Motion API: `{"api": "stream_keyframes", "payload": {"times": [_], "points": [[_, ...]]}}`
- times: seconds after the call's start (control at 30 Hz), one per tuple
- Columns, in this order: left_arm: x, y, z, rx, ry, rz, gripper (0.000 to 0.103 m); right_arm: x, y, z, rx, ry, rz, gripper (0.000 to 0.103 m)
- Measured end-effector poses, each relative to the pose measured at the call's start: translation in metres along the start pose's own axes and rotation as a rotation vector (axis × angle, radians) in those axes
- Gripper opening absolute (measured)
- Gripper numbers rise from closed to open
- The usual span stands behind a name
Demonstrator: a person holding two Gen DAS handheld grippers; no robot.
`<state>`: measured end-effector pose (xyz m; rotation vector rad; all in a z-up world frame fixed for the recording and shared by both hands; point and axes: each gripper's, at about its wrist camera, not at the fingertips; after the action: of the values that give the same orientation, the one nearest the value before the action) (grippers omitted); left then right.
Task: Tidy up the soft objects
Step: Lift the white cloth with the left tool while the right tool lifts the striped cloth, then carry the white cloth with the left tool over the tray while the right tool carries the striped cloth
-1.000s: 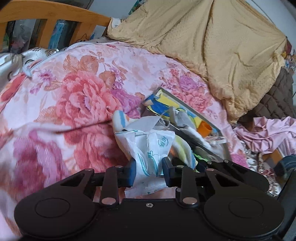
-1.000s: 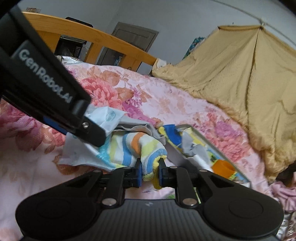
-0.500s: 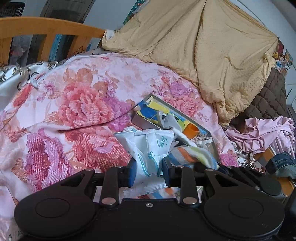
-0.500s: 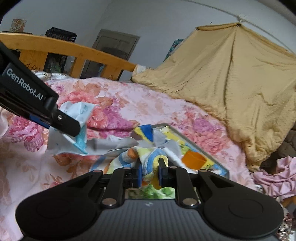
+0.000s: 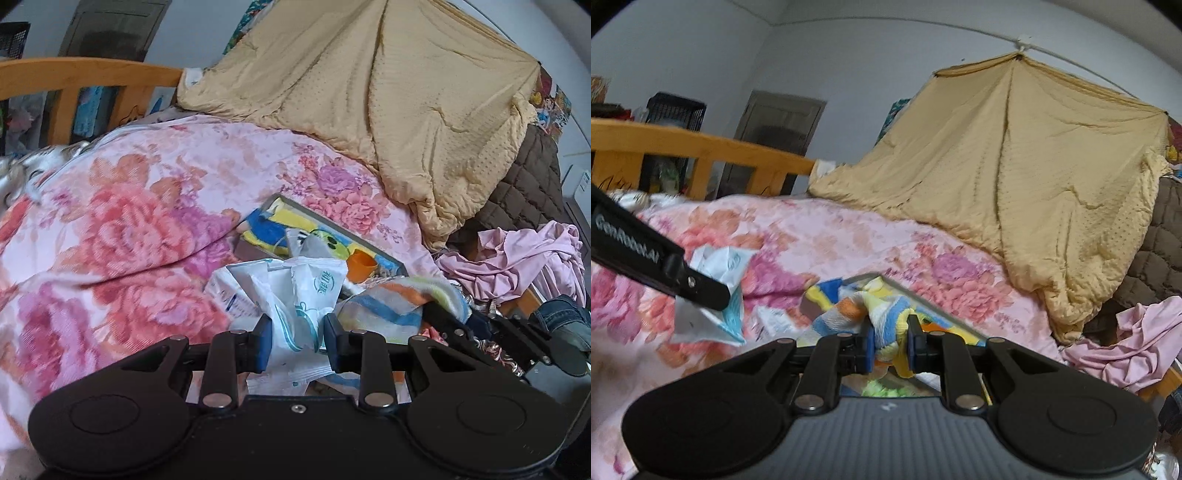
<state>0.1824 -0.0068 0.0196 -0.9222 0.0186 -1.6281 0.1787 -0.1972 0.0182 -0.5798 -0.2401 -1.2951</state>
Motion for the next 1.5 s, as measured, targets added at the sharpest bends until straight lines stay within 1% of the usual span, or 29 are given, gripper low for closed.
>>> {"api": "stream_keyframes", "payload": {"times": [0.13, 0.33, 0.47, 0.53, 0.7, 0.83, 0.93, 1.03, 1.13, 1.27, 1.33, 1.4, 1.5], "points": [[0.015, 0.017, 0.010, 0.019, 0.022, -0.022, 0.031, 0.024, 0.015, 0.004, 0.041, 0.048, 0.004, 0.018], [0.035, 0.053, 0.026, 0.038, 0.068, -0.020, 0.031, 0.066, 0.053, 0.004, 0.090, 0.190, 0.025, 0.018], [0.048, 0.080, 0.037, 0.036, 0.099, -0.018, 0.031, 0.087, 0.075, -0.002, 0.117, 0.204, 0.019, 0.018], [0.054, 0.095, 0.043, 0.039, 0.118, -0.017, 0.031, 0.099, 0.087, -0.007, 0.118, 0.243, 0.026, 0.018], [0.070, 0.133, 0.057, 0.045, 0.134, -0.013, 0.031, 0.127, 0.119, -0.021, 0.098, 0.315, 0.007, 0.018], [0.082, 0.165, 0.068, 0.046, 0.125, -0.010, 0.032, 0.152, 0.137, -0.037, 0.068, 0.410, 0.002, 0.019], [0.090, 0.190, 0.072, 0.025, 0.111, -0.004, 0.032, 0.165, 0.148, -0.049, 0.035, 0.459, -0.009, 0.019], [0.099, 0.211, 0.074, 0.005, 0.108, -0.003, 0.032, 0.173, 0.155, -0.060, 0.009, 0.487, -0.011, 0.019], [0.108, 0.229, 0.073, -0.006, 0.128, 0.006, 0.032, 0.179, 0.161, -0.068, -0.015, 0.513, -0.023, 0.020], [0.111, 0.251, 0.074, -0.027, 0.123, 0.039, 0.032, 0.184, 0.169, -0.079, -0.062, 0.562, -0.029, 0.021], [0.112, 0.259, 0.073, -0.037, 0.136, 0.063, 0.032, 0.185, 0.173, -0.085, -0.086, 0.571, -0.029, 0.023], [0.112, 0.265, 0.073, -0.051, 0.151, 0.080, 0.032, 0.185, 0.177, -0.089, -0.108, 0.586, -0.021, 0.026], [0.111, 0.273, 0.072, -0.073, 0.155, 0.093, 0.032, 0.186, 0.179, -0.093, -0.121, 0.612, -0.025, 0.029]]}}
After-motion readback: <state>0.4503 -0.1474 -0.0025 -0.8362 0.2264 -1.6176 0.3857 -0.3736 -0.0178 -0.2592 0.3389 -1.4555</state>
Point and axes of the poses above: each gripper's, at about its wrist camera, not at the fingertips, and y roughly the way its jaws point, x to its right, z to its top, and after that the axes turned 8 degrees about -y, right-handed
